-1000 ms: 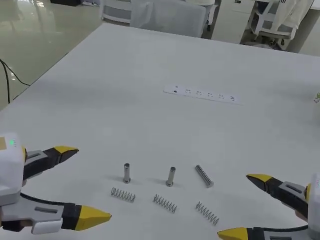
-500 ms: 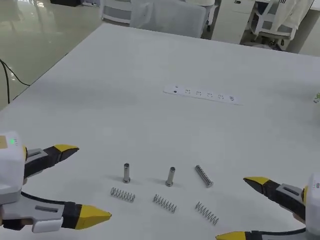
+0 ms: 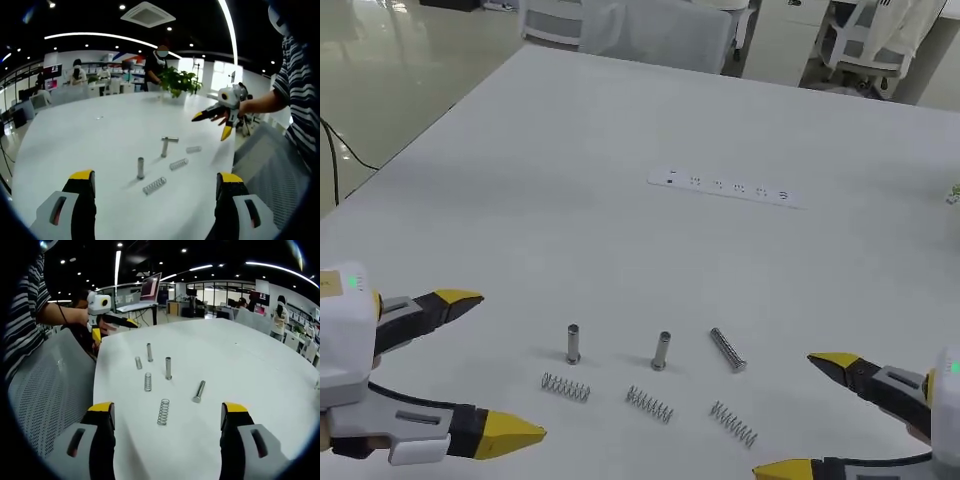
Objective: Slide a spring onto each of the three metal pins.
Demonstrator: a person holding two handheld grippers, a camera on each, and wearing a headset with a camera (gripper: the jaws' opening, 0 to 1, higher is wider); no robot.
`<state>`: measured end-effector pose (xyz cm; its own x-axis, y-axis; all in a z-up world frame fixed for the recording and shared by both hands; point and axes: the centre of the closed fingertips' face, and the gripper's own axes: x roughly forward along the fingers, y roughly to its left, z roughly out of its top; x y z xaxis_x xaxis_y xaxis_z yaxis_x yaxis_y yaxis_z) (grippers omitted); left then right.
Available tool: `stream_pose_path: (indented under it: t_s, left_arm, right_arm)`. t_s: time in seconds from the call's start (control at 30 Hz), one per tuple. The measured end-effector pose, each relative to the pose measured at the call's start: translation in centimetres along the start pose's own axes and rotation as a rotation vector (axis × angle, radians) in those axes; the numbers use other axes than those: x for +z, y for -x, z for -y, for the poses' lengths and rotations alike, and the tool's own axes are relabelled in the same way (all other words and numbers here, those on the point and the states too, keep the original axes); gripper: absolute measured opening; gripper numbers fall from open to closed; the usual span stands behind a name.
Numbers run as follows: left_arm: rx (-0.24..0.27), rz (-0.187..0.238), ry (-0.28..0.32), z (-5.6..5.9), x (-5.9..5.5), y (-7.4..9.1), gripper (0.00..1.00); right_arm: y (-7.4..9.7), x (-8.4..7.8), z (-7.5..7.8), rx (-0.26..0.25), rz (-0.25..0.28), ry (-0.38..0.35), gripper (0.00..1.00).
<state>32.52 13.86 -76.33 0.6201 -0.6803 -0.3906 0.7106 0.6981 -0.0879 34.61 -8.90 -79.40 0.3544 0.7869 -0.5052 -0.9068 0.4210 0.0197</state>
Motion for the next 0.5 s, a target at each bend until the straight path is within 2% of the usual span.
stream_pose_path:
  t_s: [0.13, 0.37, 0.5]
  left_arm:
    - [-0.003, 0.006, -0.001, 0.08, 0.29, -0.21, 0.98]
    - [-0.008, 0.007, -0.005, 0.19, 0.44, -0.35, 0.98]
    - [-0.006, 0.006, -0.004, 0.15, 0.42, -0.34, 0.98]
  right_arm:
    - [0.17, 0.01, 0.4, -0.012, 0.005, 0.002, 0.92]
    - [0.09, -0.37, 0.62, -0.016, -0.018, 0.013, 0.99]
    - [-0.14, -0.11, 0.84, -0.015, -0.02, 0.018, 0.99]
